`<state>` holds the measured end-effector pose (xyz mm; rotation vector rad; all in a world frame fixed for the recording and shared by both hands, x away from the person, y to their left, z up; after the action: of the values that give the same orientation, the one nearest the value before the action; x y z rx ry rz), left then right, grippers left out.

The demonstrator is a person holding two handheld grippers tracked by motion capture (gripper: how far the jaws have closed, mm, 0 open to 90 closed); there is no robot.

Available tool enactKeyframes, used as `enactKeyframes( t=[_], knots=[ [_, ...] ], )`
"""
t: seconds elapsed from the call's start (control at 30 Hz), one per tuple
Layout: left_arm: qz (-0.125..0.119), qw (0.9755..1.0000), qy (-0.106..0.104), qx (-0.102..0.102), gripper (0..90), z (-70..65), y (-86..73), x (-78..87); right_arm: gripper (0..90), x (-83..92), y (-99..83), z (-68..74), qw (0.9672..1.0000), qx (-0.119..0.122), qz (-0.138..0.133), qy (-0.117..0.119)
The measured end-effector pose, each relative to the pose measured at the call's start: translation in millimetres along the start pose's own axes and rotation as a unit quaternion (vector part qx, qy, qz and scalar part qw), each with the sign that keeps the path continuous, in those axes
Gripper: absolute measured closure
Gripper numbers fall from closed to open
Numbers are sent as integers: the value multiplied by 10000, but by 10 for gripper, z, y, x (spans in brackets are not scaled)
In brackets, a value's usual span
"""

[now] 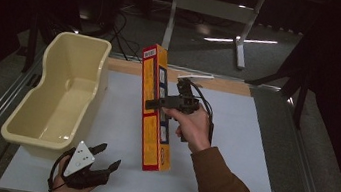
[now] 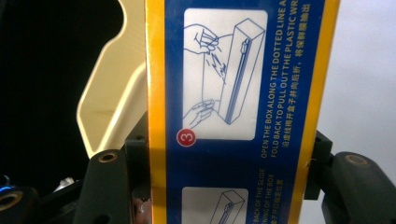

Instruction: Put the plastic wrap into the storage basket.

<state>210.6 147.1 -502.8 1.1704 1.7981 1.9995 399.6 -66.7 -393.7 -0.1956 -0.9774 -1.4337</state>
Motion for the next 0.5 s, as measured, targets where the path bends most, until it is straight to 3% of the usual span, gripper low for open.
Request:
enactKeyframes(
  t=[0.17, 0.43, 0.5],
  knots=[
    [-13, 10000, -6, 6, 320, 6, 0, 1, 399, -65, 108, 89, 9998, -67, -31, 196],
    [-22, 10000, -3, -6, 320, 2, -1, 8, 399, -151, 232, 194, 9993, -175, -83, 323],
    [-33, 10000, 26, 8, 318, 6, -6, 20, 399, -198, 309, 245, 9982, -335, -122, 489]
  ],
)
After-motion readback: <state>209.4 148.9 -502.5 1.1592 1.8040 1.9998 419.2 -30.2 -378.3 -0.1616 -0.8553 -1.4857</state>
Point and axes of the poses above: each handheld gripper's, and its own axes: x roughly backward along the jaws, y roughly out of its top, z roughly to its left, the point moved 3 cm from there along -x, roughly forward along the jaws, and after that the axes turned 6 degrees about -y, right-handed, at the moved point
